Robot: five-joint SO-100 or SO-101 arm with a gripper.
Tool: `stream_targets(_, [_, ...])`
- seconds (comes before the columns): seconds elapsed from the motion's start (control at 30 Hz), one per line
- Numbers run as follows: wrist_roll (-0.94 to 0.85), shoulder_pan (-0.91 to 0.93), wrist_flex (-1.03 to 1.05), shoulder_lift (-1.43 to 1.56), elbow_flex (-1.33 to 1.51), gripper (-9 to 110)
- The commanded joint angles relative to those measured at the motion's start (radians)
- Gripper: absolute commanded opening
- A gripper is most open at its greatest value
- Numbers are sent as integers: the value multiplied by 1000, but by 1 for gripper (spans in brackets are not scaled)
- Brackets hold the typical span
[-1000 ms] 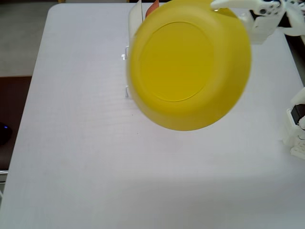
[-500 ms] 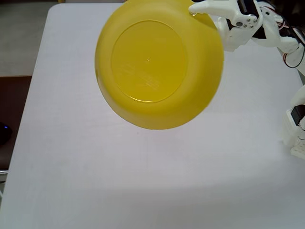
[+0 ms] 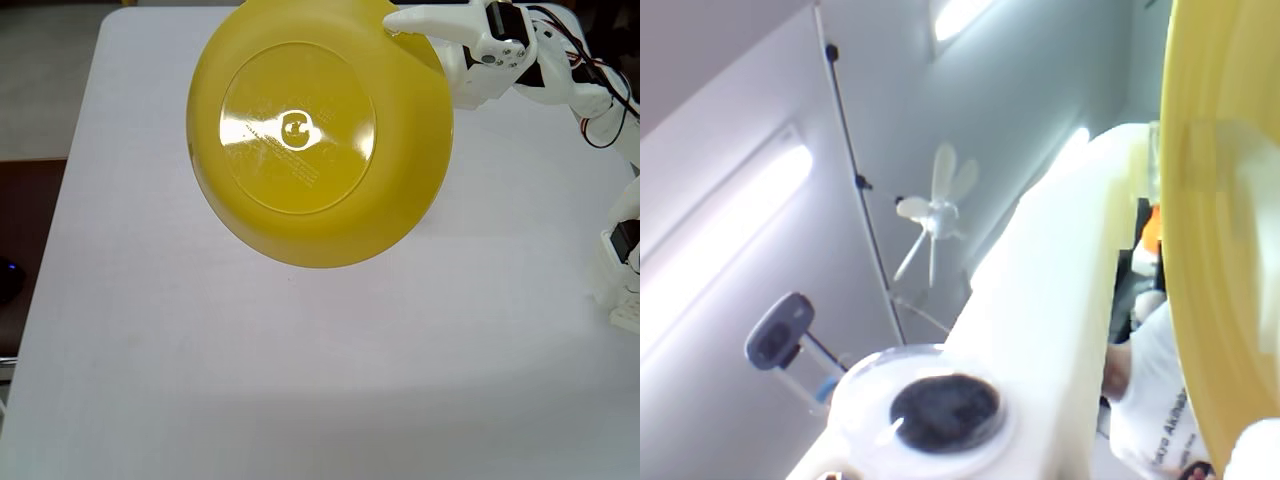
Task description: Please give me two plates.
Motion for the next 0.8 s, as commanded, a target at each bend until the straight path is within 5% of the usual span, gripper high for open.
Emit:
stream_targets(0.0, [-17,6,-31,23,-12,0])
stream_targets(0.77, [-40,-6,8,34,-8,0])
